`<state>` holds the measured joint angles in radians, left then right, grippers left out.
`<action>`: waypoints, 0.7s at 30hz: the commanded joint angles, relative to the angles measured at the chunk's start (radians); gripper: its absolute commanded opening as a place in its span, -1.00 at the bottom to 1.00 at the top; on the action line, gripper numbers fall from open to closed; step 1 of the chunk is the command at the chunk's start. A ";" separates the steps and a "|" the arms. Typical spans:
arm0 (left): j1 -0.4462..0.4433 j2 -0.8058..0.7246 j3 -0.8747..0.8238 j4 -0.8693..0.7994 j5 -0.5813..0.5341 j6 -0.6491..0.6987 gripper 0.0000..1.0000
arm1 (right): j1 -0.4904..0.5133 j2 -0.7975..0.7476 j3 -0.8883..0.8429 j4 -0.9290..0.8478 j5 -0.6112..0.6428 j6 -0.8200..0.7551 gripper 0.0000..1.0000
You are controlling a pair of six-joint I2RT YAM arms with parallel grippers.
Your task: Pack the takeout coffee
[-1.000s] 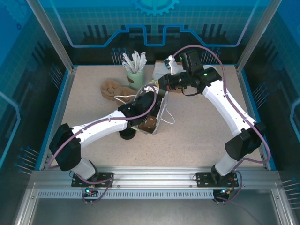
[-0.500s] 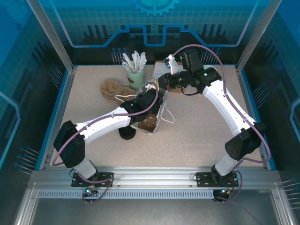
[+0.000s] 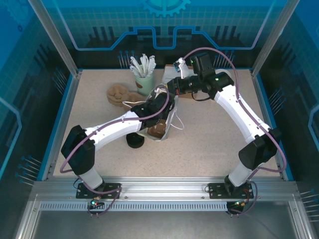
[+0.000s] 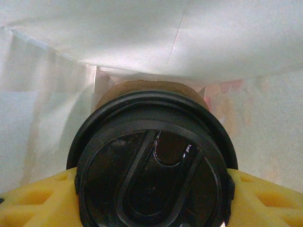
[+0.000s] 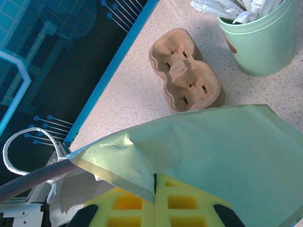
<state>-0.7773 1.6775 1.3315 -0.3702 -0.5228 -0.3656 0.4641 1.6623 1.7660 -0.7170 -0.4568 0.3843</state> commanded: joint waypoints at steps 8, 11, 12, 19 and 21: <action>0.045 0.043 0.045 -0.047 0.070 -0.041 0.27 | 0.009 0.018 0.035 -0.071 -0.103 0.008 -0.80; 0.044 0.048 0.055 -0.064 0.093 -0.053 0.27 | 0.003 0.027 0.066 -0.110 -0.097 -0.007 -0.67; 0.045 0.050 0.056 -0.067 0.098 -0.056 0.27 | 0.000 0.025 0.070 -0.114 -0.094 -0.006 -0.62; 0.046 0.084 0.081 -0.098 0.119 -0.070 0.27 | -0.013 0.005 0.059 -0.103 -0.085 0.018 -0.43; 0.046 0.100 0.094 -0.111 0.125 -0.076 0.27 | -0.017 -0.001 0.056 -0.105 -0.081 0.021 -0.42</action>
<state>-0.7433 1.7416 1.3857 -0.4316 -0.4236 -0.4175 0.4419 1.6855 1.8069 -0.7719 -0.4721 0.3943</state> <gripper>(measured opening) 0.656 0.287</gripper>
